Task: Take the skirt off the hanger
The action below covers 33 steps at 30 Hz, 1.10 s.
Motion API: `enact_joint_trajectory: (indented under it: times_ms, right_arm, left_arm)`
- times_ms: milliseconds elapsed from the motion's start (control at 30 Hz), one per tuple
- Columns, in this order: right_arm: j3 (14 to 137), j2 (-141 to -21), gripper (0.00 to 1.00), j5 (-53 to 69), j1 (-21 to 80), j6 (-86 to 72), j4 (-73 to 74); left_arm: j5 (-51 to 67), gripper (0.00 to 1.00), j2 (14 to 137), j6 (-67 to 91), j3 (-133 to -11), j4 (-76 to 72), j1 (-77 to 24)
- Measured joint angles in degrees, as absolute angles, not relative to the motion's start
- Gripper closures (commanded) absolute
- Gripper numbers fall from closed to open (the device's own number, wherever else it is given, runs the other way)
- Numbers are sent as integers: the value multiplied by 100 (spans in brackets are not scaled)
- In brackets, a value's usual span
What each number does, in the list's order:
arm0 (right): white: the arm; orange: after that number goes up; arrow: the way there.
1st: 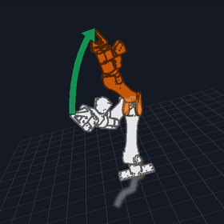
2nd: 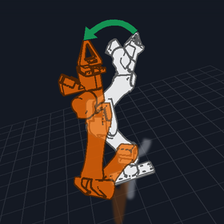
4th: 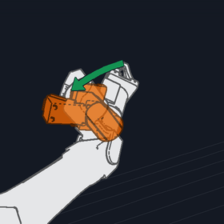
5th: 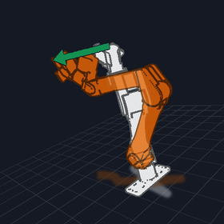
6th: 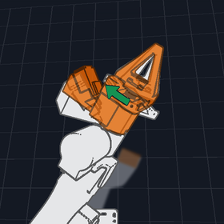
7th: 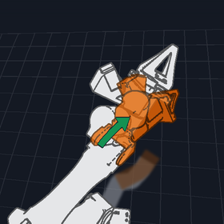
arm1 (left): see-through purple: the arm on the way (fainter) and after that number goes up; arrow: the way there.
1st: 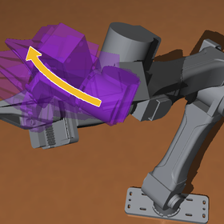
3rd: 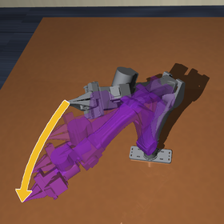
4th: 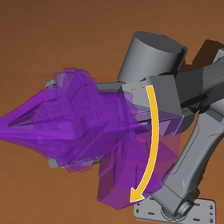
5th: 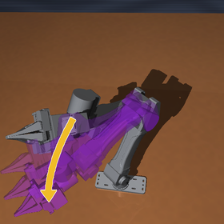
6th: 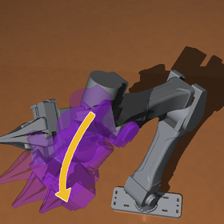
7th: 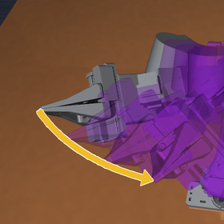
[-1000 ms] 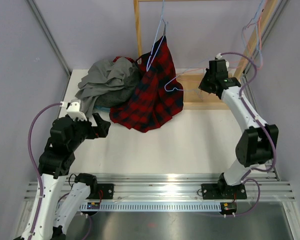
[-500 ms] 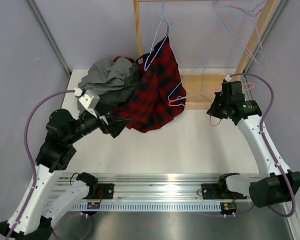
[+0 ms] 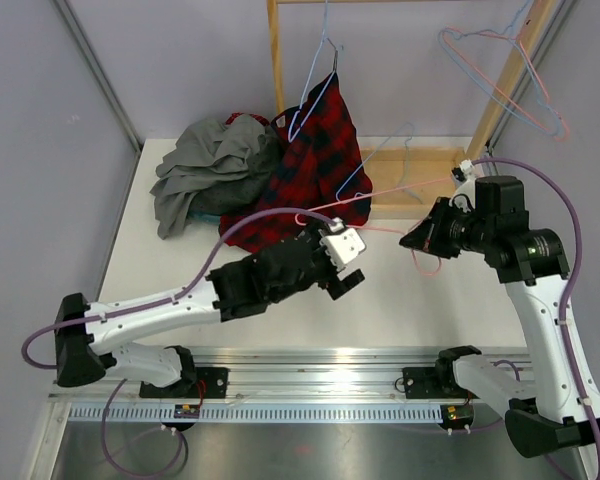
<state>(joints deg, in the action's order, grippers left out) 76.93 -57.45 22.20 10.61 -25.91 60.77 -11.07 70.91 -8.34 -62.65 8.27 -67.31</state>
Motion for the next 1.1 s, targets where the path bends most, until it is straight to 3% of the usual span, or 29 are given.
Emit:
enact_joint_trajectory:
  times_ms: [367, 567, 833, 867, 900, 933, 1000, 1100]
  right_arm:
    - [7940, -5502, 100, 2781, 1061, -2508, 6678]
    - [7940, -5568, 100, 2941, 1061, -2408, 6879]
    - [8294, -5627, 100, 2998, 1061, -2351, 7229]
    - [8407, -5627, 100, 3013, 1061, -2351, 7277]
    - [8530, -5625, 100, 3033, 1061, -2349, 7328]
    - [8639, -5621, 100, 3065, 1061, -2349, 7356]
    - [8836, -5607, 100, 3103, 1061, -2349, 7402]
    - [8982, -5575, 100, 3103, 1061, -2349, 7483]
  left_arm:
    - [-3979, 1, 7896, -3555, -6204, -1500, -8344]
    - [-4547, 1, 7931, -4880, -6132, -2265, -8396]
    - [-4584, 3, 8112, -5352, -6191, -2018, -8152]
    - [-4558, 6, 8136, -5345, -6206, -1940, -8093]
    - [-4543, 13, 8160, -5334, -6226, -1885, -8044]
    - [-4528, 27, 8187, -5310, -6239, -1868, -7992]
    - [-4521, 37, 8226, -5271, -6263, -1848, -7907]
    - [-4499, 76, 8237, -5212, -6274, -1837, -7839]
